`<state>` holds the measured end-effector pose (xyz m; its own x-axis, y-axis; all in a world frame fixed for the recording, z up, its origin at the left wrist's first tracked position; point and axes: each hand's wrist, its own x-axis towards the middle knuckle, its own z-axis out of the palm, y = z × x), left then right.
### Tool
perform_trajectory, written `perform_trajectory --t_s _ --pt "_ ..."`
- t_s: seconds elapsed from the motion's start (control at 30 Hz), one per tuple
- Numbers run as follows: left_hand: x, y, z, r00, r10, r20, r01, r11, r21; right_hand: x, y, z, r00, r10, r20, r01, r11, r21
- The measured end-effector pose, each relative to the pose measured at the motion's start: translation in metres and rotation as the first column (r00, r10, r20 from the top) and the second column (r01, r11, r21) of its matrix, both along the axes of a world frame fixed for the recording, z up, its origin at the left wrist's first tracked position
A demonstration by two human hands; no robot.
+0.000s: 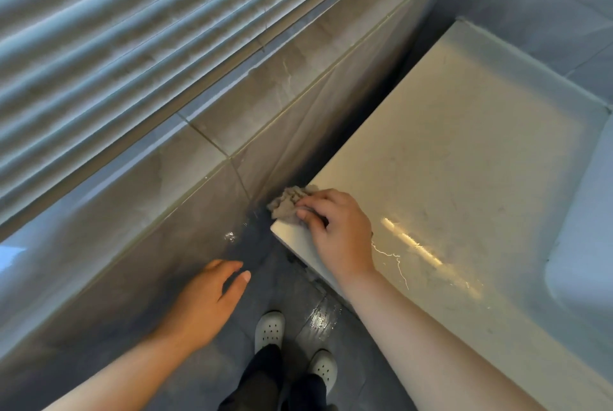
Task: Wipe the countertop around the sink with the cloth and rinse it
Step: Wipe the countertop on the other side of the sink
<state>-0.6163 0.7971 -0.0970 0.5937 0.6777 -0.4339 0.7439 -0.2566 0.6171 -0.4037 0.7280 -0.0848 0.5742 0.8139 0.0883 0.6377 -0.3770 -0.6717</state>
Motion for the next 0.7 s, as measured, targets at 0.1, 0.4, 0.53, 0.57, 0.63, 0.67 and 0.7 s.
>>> perform_trajectory --t_s 0.1,0.4,0.53,0.57,0.63,0.67,0.7 --pt "-0.01 -0.003 0.001 0.995 0.098 -0.014 -0.098 0.995 0.009 -0.019 -0.025 0.004 0.996 0.087 0.002 -0.087 0.996 -0.003" --pt "-0.01 -0.018 0.022 0.988 0.149 -0.034 -0.149 0.989 0.013 -0.032 -0.078 0.033 0.938 0.071 -0.339 -0.071 0.997 0.012" --pt "0.0 -0.031 0.032 0.992 0.126 0.028 -0.127 0.991 0.033 -0.001 -0.069 0.063 0.922 -0.081 -0.379 0.144 0.98 0.139" --pt "0.002 -0.035 0.032 0.991 0.117 0.07 -0.121 0.991 0.054 0.012 -0.066 0.068 0.93 -0.119 -0.348 0.185 0.969 0.162" --pt "0.008 -0.04 0.033 0.99 0.053 0.131 -0.07 0.99 0.122 0.042 -0.059 0.071 0.941 -0.199 -0.273 0.257 0.946 0.199" --pt "0.012 -0.043 0.034 0.99 0.008 0.141 -0.031 0.986 0.162 0.058 -0.056 0.07 0.944 -0.235 -0.232 0.283 0.937 0.202" --pt "0.016 -0.044 0.035 0.989 -0.041 0.145 0.01 0.978 0.21 0.072 -0.053 0.067 0.945 -0.261 -0.196 0.299 0.934 0.195"
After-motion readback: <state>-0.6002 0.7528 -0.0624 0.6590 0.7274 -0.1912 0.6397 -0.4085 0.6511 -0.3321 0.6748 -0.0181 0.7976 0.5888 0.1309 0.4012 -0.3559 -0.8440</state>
